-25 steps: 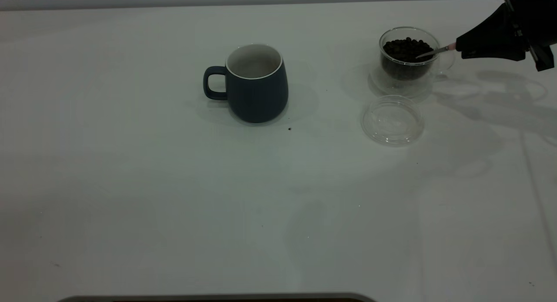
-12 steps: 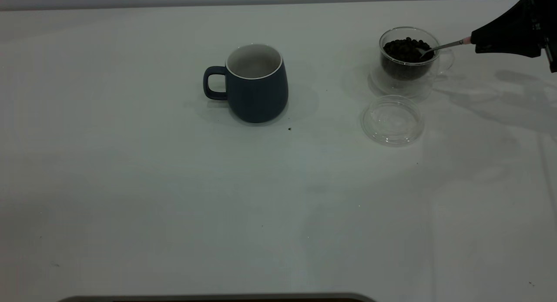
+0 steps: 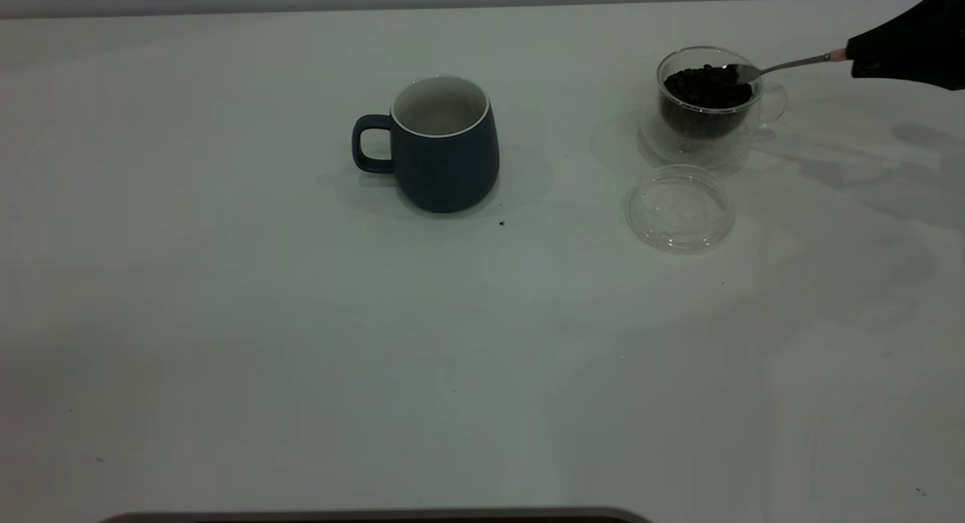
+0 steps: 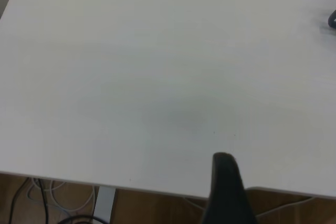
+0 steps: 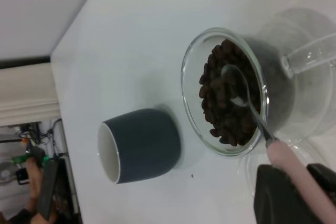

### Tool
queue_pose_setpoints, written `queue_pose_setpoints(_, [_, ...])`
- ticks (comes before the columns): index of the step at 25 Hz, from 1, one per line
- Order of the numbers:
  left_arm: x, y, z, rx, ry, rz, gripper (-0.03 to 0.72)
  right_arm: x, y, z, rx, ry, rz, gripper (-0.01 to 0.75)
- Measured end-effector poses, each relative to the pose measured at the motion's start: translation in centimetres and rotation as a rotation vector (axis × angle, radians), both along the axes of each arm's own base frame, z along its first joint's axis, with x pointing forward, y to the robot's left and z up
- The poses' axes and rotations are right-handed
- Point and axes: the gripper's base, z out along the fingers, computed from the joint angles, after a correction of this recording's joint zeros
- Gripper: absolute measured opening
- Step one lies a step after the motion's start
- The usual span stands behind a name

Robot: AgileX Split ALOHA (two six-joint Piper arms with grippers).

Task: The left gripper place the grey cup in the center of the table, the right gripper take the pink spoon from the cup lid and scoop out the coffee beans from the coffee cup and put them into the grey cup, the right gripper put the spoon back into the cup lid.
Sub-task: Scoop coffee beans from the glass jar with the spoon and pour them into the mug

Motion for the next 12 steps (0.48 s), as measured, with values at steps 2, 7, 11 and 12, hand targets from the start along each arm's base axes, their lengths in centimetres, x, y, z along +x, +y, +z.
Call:
queue_pose_setpoints(2, [0.0,0.0,0.0,0.000,0.000,0.000,0.569,-0.1,-0.1,0.1,0.018,0.002,0.003,0.097])
queue_pose_setpoints(7, [0.0,0.0,0.0,0.000,0.000,0.000,0.569,-0.3,0.1,0.0,0.067,0.034,-0.001,0.097])
queue_pose_setpoints(11, [0.0,0.0,0.0,0.000,0.000,0.000,0.569,-0.5,0.4,-0.8,0.123,0.061,0.009,0.097])
queue_pose_setpoints(12, [0.0,0.0,0.0,0.000,0.000,0.000,0.569,-0.6,0.5,-1.0,0.142,0.065,0.007,0.097])
